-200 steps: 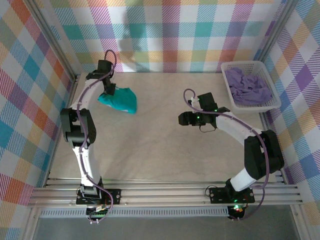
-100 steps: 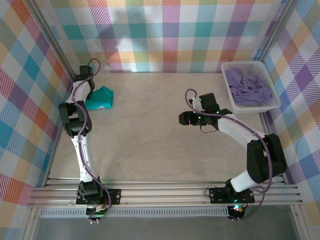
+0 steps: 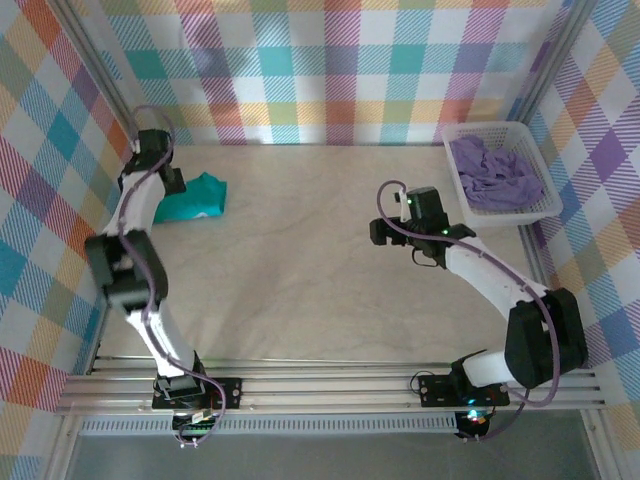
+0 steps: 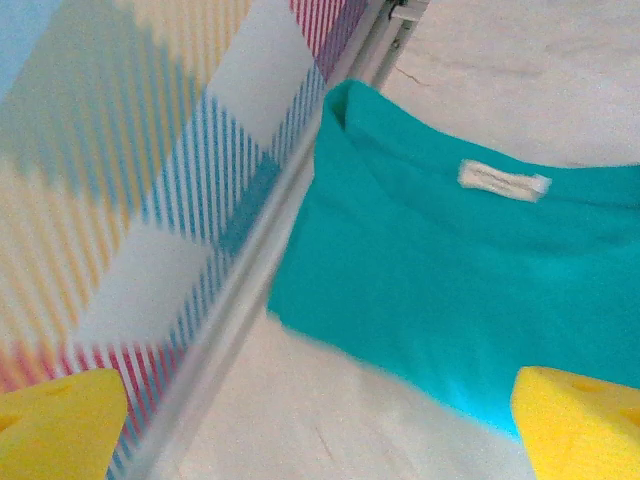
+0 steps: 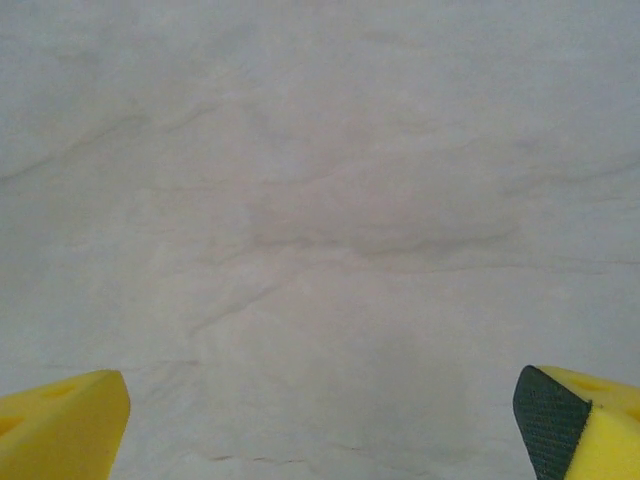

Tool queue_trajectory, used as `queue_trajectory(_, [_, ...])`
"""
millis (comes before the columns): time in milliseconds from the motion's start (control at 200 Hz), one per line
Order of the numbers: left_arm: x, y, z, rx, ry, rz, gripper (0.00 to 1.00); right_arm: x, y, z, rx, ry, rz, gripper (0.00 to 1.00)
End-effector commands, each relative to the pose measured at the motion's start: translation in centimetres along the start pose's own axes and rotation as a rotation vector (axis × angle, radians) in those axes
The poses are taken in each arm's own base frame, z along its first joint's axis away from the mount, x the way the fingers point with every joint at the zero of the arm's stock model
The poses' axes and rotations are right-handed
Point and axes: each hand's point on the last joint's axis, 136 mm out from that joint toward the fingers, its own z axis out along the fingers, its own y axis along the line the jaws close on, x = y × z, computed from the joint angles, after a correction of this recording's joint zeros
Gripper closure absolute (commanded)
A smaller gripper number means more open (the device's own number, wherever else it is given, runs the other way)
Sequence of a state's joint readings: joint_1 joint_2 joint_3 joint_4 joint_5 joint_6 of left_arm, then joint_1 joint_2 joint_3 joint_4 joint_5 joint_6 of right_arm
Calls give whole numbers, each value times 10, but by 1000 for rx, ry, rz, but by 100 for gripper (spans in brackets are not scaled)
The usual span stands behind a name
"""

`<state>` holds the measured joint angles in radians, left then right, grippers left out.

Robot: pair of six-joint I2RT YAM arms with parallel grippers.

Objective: Fold the inside-out t-shirt

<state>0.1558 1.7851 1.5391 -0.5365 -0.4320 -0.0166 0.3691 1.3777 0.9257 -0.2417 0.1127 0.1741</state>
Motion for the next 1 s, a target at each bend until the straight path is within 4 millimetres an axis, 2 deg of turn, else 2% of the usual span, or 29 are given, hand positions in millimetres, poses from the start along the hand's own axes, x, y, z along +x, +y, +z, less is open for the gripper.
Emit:
queue_trajectory(0, [2, -13, -62, 231, -169, -296, 0, -15, -40, -7, 173, -102, 8, 0])
queue_trajectory(65, [31, -10, -75, 279, -219, -332, 0, -17, -56, -7, 228, -128, 33, 0])
queue_trajectory(110, [52, -1, -84, 275, -252, -367, 0, -18, -66, -8, 276, -141, 28, 0])
queue_trajectory(200, [89, 14, -83, 241, -325, -404, 0, -16, -82, -7, 338, -210, -17, 0])
queue_trajectory(245, [107, 13, -81, 257, -353, -383, 0, -12, -87, -4, 339, -255, -37, 0])
queue_trajectory(305, [121, 5, -81, 309, -395, -327, 0, -7, -91, 2, 323, -307, -54, 0])
queue_trajectory(435, [132, -14, -75, 398, -495, -291, 0, 5, -107, 19, 341, -306, -63, 0])
queue_trajectory(525, [135, -34, -61, 459, -465, -270, 0, 12, -115, 29, 344, -320, -73, 0])
queue_trajectory(545, [135, -38, -58, 468, -463, -265, 0, 8, -118, 28, 350, -343, -72, 0])
queue_trajectory(605, [135, -50, -50, 494, -474, -249, 0, 12, -119, 27, 317, -354, -70, 0])
queue_trajectory(625, [136, -53, -46, 499, -462, -236, 0, 7, -119, 24, 307, -394, -62, 0])
queue_trajectory(725, [142, -68, -35, 508, -420, -187, 0, 16, -129, 22, 240, -452, 6, 0])
queue_trajectory(790, [146, -81, -35, 536, -436, -137, 0, 24, -135, 26, 218, -456, 36, 0])
queue_trajectory(855, [149, -93, -39, 534, -444, -72, 0, 23, -137, 27, 228, -446, 41, 0])
queue_trajectory(900, [156, -103, -32, 545, -446, -37, 0, 23, -138, 28, 234, -445, 44, 0])
queue_trajectory(925, [153, -108, -30, 539, -474, -31, 0, 22, -138, 28, 233, -450, 44, 0])
queue_trajectory(965, [162, -114, -24, 532, -384, 17, 0, 23, -138, 28, 232, -444, 46, 0])
queue_trajectory(995, [155, -117, -29, 537, -405, 26, 0, 22, -138, 28, 231, -447, 47, 0])
